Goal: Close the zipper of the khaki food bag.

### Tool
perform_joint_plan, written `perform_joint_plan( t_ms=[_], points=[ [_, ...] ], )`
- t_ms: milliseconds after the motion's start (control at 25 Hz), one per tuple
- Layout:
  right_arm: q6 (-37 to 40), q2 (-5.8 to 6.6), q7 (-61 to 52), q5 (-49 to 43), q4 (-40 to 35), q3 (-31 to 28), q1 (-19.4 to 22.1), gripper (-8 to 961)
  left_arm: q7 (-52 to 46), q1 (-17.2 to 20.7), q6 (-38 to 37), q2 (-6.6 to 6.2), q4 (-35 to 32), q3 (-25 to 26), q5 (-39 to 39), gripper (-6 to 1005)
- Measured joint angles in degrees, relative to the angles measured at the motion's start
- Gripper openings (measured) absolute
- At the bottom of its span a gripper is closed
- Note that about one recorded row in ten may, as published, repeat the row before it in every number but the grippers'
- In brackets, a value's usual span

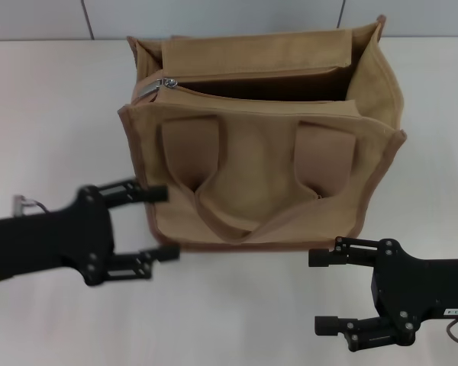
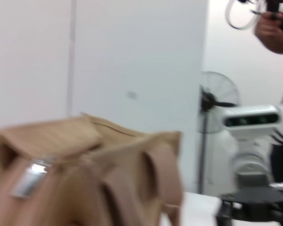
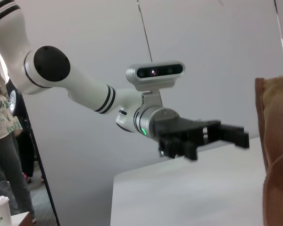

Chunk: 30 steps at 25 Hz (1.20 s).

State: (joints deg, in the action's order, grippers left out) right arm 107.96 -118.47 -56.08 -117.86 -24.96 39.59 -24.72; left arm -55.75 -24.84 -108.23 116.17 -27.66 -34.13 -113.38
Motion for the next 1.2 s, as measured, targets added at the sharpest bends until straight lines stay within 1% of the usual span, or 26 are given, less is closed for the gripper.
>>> perform_joint_plan(
  t_ms=[80,120,160,200,240,320,400,480,520,600,680,800,840,960,1000,1200],
  points=[
    [0.00,0.00,-0.02,0.00,0.00,-0.12,0.07,831,-0.02,0.17,-0.21,-0.74,-0.08,2.04,0.00,752],
    [0.00,0.00,-0.06,0.00,0.00,-0.26,0.13,831,-0.04,0.31,-0.34,-1.31,-0.13,3.58,0.00,749],
    [0.01,0.00,-0.05,0.00,0.00,-0.47,0.20,831,-0.05,0.54,-0.34,-2.10,-0.10,5.91,0.00,746],
    [0.06,0.00,-0.05,0.01,0.00,-0.80,0.30,831,-0.01,0.78,0.00,-3.09,0.09,10.10,0.02,744],
    [0.06,0.00,-0.05,0.01,0.00,-0.80,0.30,831,-0.01,0.78,0.00,-3.09,0.09,10.10,0.02,741],
    [0.13,0.00,-0.05,0.03,0.00,-0.93,0.36,831,0.06,0.86,1.18,-3.73,0.17,13.54,0.02,736],
    [0.23,0.00,-0.05,0.06,0.00,-1.34,0.37,831,0.10,0.50,3.91,-3.99,0.17,16.57,0.02,731],
    [0.28,0.00,-0.05,0.06,0.00,-1.46,0.38,831,0.14,-0.31,6.91,-3.87,0.09,17.71,0.02,726],
    [0.39,0.00,-0.05,0.08,0.00,-1.51,0.38,831,0.24,-1.85,10.61,-3.46,0.07,17.46,-0.11,723],
    [0.45,0.00,-0.05,0.09,0.00,-1.53,0.38,830,0.27,-2.34,11.56,-3.33,0.07,17.17,-0.16,718],
    [0.46,0.00,-0.08,0.09,0.00,-1.53,0.38,830,0.53,-4.05,14.65,-2.55,0.06,14.71,-0.98,713],
    [0.48,0.00,-0.42,0.09,0.00,-1.61,0.40,830,1.11,-5.58,18.63,-1.42,-0.51,10.77,-1.11,706],
    [0.48,0.00,-0.42,0.09,0.00,-1.61,0.40,830,1.11,-5.58,18.63,-1.42,-0.51,10.77,-1.11,703],
    [0.50,0.00,-0.49,0.09,0.00,-1.63,0.45,830,2.75,-6.43,21.69,-0.87,-0.57,8.44,-1.06,695],
    [0.50,0.00,-0.51,0.10,0.00,-1.63,0.45,830,3.29,-6.82,23.33,-0.68,-0.57,8.37,-0.97,693],
    [0.50,0.00,-0.57,0.18,0.00,-1.95,0.47,831,3.56,-7.12,24.53,-0.53,-0.49,8.95,-0.75,680]
  ],
)
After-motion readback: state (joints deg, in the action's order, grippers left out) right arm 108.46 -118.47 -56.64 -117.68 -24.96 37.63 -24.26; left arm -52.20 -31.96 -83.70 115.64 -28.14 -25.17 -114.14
